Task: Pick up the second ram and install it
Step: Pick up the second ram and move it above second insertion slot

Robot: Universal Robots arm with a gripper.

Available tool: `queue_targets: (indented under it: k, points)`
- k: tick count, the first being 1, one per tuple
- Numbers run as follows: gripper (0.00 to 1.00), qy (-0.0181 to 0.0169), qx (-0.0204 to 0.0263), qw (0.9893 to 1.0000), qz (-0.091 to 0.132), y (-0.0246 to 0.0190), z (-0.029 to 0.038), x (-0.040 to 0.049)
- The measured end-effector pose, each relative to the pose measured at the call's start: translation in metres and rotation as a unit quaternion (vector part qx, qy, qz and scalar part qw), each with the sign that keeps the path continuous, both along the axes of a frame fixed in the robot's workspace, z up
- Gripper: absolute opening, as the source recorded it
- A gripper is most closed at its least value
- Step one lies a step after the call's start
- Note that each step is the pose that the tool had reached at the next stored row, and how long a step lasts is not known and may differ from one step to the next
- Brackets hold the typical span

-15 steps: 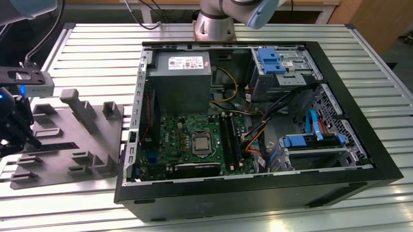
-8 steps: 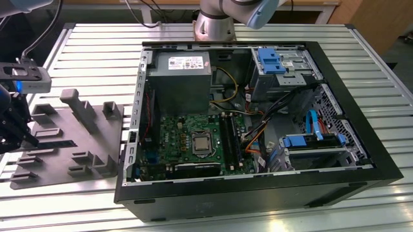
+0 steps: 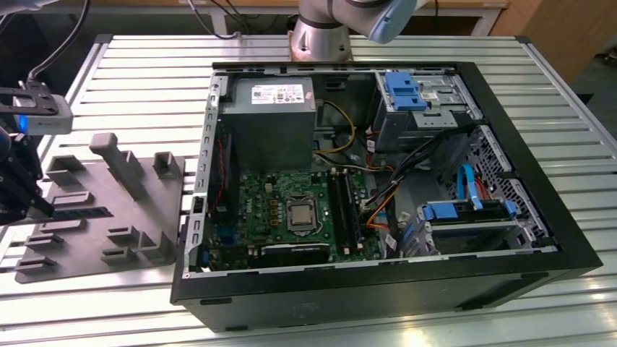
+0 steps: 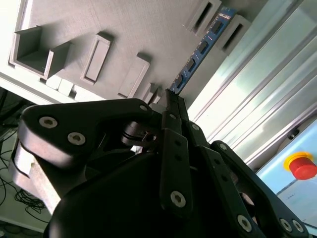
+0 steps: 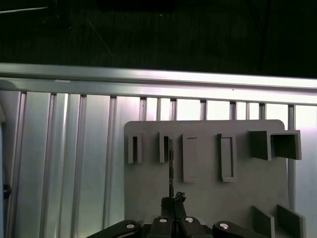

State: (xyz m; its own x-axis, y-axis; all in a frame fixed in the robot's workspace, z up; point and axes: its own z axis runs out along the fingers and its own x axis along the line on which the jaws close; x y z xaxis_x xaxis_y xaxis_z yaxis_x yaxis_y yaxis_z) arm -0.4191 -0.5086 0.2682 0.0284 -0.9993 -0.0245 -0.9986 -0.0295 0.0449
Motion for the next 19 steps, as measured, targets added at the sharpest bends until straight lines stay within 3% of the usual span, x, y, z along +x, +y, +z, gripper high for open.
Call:
queue_targets:
  k: [19]
  points:
    - [0.12, 0.0, 0.0, 1.0, 0.0, 0.0, 0.0151, 0.0]
